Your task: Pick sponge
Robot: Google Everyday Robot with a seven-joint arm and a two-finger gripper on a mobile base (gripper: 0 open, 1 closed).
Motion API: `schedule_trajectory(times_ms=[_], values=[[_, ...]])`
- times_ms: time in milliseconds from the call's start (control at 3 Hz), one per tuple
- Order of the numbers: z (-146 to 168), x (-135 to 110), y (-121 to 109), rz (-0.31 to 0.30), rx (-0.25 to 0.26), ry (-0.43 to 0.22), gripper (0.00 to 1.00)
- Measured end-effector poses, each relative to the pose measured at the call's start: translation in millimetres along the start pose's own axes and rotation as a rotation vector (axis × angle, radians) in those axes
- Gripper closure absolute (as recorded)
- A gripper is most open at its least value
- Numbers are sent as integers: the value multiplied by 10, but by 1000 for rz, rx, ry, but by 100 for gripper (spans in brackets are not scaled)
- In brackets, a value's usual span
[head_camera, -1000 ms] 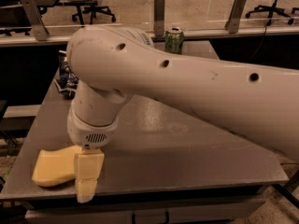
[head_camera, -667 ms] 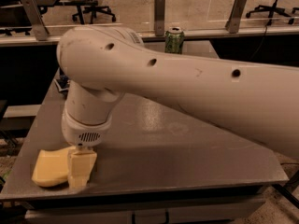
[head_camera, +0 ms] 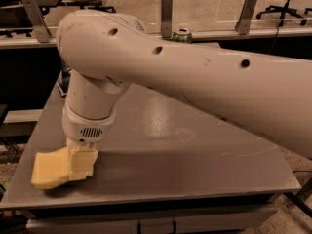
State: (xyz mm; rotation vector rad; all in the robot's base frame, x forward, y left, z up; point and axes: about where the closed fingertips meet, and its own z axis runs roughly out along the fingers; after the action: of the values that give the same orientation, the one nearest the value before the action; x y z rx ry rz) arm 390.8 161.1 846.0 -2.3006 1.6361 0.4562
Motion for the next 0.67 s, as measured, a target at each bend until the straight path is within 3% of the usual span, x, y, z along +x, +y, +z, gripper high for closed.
schedule_trajectory(times_ms=[333,667], values=[[-350,-19,-191,5,1,4,100],[-867,-73,-370,-28,-16,-17,100]])
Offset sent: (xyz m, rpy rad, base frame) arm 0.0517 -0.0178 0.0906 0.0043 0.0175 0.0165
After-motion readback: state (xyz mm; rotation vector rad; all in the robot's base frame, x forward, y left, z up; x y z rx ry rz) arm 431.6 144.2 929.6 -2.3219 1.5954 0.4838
